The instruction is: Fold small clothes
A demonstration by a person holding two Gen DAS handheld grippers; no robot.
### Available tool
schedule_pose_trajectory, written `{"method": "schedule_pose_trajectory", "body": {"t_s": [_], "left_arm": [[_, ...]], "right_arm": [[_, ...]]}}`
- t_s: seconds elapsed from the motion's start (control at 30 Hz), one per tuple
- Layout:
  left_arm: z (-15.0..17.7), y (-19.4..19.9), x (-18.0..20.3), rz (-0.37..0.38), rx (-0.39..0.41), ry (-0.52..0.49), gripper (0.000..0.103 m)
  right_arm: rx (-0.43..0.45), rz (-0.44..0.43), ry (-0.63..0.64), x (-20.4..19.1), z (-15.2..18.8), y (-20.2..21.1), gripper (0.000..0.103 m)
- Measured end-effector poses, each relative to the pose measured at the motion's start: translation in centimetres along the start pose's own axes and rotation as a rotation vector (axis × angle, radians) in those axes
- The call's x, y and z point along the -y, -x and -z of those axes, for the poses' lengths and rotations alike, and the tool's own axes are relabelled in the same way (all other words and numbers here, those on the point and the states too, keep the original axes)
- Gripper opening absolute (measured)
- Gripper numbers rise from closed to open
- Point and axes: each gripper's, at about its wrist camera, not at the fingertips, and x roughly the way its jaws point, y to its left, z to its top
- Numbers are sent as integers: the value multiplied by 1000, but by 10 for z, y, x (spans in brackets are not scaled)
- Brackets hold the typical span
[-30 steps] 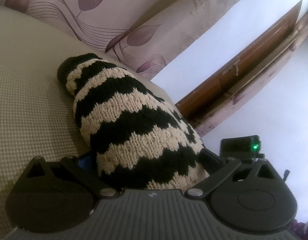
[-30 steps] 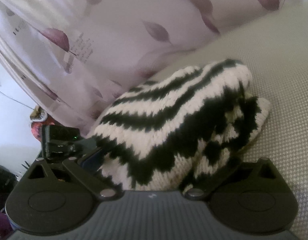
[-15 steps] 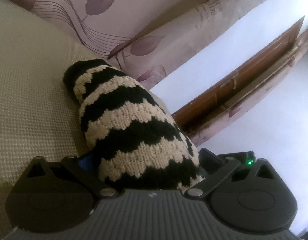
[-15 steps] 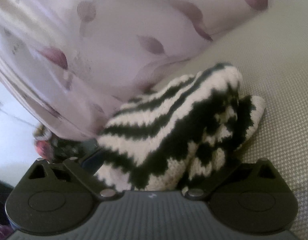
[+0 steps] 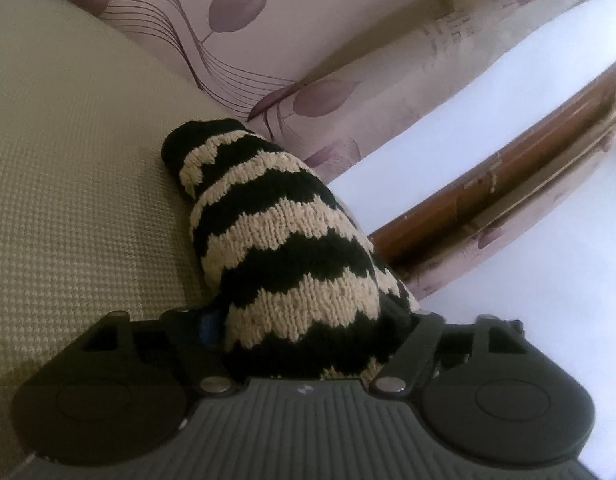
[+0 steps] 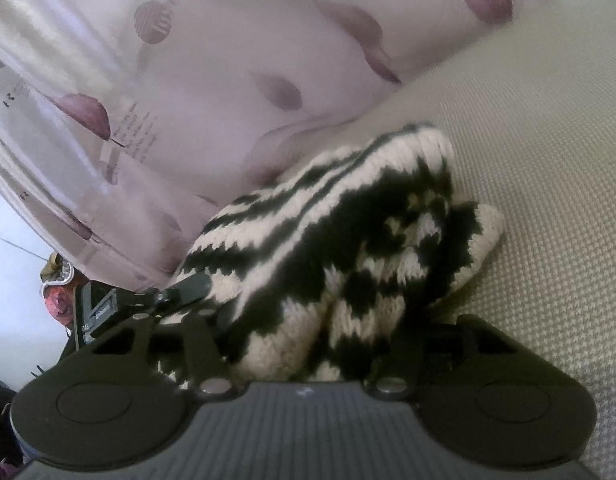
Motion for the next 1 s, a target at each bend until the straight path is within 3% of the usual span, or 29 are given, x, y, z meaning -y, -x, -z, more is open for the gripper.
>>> {"method": "schedule_pose_trajectory", "body": {"t_s": [0.2,0.37,0.53,1.0], "left_arm": [[2,-8,6,-27,-9,-56,80],[5,-10,11,-72,-3,-73,71],[9,-9,18,-114,9,-104,67],[20,2,42,-198,37,-182,65]], "right_arm": [[9,17,-6,0,1,0,59],[22,64,37,-9,4,0,58],[44,163,178,-33,12,-3,56],[77,192,124,-41,20,4,53]]}}
